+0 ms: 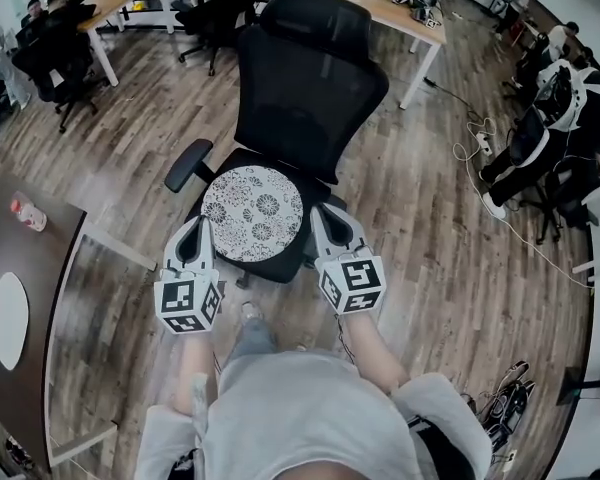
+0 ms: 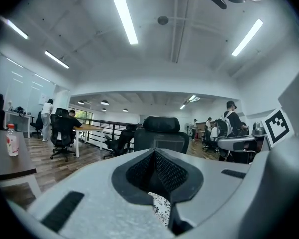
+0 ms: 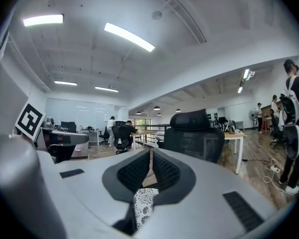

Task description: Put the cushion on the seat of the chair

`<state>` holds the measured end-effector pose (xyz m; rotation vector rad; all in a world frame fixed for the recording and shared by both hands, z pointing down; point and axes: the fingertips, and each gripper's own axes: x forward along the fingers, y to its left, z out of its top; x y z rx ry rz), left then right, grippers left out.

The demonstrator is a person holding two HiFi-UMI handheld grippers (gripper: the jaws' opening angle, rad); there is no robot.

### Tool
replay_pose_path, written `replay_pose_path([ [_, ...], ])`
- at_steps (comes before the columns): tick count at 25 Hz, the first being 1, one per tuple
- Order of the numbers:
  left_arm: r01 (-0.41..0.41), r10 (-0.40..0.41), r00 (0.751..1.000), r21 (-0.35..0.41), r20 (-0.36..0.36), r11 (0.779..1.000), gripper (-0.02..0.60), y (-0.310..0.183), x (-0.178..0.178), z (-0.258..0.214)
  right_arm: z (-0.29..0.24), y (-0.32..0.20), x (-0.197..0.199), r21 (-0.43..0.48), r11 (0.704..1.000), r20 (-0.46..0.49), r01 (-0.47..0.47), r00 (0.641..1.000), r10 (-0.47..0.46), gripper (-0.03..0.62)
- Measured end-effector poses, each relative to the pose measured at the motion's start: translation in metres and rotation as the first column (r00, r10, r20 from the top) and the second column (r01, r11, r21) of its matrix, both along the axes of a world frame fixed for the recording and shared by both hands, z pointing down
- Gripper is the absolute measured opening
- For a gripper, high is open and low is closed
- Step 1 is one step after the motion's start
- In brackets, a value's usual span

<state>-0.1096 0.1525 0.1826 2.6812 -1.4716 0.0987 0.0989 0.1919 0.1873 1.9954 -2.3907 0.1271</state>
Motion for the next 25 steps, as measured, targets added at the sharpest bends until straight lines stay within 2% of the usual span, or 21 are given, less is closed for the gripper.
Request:
replay_pose_path([
  [10, 0.012, -0.012, 1.000, 0.051, -0.017, 0.999, 0.011, 0.028, 0.009, -0.028, -0.022, 0.027, 0.009, 0.038, 0.999, -0.040, 0.006, 0.999, -0.004, 0.021],
  [25, 0.050, -0.047, 0.998, 0.082, -0.033, 0.995, 0.012, 0.053, 0.001, -0.041, -0.045, 0.052, 0.009, 0.108, 0.994, -0.034, -0.008, 0.999, 0.011, 0.021],
])
